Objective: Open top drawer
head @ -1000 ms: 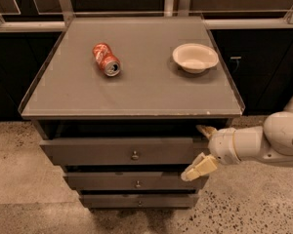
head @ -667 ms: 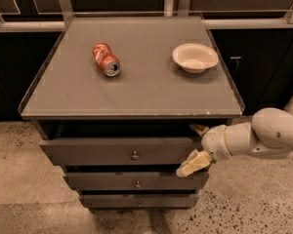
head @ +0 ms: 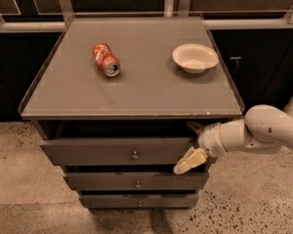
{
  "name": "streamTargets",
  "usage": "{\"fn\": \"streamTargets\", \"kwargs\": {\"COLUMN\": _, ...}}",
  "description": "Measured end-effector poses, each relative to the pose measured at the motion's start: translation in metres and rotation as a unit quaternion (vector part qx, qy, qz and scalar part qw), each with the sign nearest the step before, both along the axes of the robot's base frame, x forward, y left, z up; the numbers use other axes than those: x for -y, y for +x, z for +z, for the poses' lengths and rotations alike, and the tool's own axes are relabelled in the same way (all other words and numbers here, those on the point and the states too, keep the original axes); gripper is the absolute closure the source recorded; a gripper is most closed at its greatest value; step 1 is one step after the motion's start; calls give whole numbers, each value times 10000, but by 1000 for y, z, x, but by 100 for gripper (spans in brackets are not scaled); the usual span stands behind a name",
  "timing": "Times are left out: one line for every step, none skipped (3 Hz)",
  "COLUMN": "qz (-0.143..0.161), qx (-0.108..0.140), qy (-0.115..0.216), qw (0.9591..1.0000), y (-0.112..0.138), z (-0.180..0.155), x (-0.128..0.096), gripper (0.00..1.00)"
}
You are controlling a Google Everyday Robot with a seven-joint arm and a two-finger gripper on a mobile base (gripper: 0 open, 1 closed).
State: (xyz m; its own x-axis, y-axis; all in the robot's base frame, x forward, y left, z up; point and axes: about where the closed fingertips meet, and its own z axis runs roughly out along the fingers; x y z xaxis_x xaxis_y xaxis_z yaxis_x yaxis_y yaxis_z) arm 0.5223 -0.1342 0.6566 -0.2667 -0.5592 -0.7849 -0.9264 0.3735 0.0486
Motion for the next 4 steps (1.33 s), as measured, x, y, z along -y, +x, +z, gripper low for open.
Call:
{"fn": "streamTargets", "kwargs": {"qz": 122, "qx": -185, "qy": -192, "qw": 9996, "y": -11, "z": -4, "x": -2, "gripper": 0}}
{"fn": "streamTargets", "kwargs": {"qz": 122, "qx": -185, "qy": -192, "qw": 9996, "y": -11, "z": -2, "x": -2, "gripper": 0}}
{"fn": "streamTargets", "kwargs": {"qz": 112, "qx": -343, "qy": -238, "qw": 9991, "y": -22, "z": -3, "x": 0, "gripper": 0}}
{"fn": "streamTargets", "kwargs": {"qz": -111, "qx": -804, "qy": -18, "qw": 9967, "y": -75, "z": 11, "x": 6, "gripper": 0}}
